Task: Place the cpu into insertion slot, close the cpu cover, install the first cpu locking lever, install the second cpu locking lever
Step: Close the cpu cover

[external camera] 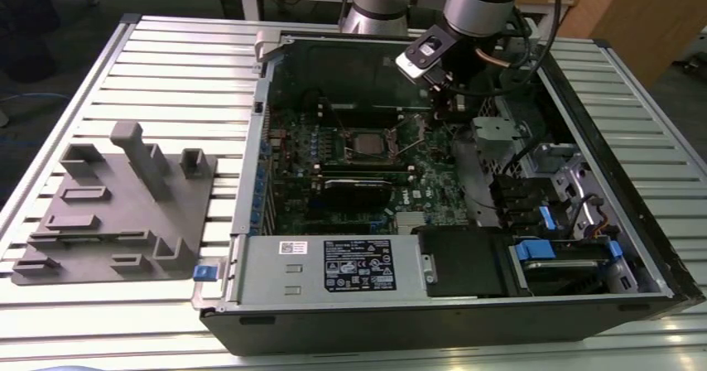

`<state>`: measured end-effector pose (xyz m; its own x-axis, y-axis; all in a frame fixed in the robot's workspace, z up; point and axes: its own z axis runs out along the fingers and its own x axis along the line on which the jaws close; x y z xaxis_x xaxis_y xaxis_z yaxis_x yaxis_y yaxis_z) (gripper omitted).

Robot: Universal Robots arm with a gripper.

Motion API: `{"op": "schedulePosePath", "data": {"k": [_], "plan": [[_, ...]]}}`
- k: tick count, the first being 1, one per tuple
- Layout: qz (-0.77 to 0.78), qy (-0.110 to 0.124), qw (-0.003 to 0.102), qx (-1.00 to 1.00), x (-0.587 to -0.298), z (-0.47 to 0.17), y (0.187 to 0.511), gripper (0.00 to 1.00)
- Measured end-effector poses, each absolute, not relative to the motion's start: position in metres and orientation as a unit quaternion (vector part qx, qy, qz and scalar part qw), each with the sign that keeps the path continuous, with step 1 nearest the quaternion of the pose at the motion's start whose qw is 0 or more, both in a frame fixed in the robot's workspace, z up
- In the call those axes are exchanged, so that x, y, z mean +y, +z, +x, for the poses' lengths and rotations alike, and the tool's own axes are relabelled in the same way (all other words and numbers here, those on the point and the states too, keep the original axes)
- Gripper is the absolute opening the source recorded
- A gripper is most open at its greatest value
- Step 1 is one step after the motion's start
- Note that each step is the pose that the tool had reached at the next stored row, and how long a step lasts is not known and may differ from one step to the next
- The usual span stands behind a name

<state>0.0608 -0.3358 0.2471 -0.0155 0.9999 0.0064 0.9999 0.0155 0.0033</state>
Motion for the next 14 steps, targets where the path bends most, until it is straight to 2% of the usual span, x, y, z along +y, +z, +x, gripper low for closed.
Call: {"op": "schedulePosePath", "data": {"k": [14], "plan": [[-0.702,-0.003,0.001,-0.713,-0.336,0.061,0.236,0.11]]}}
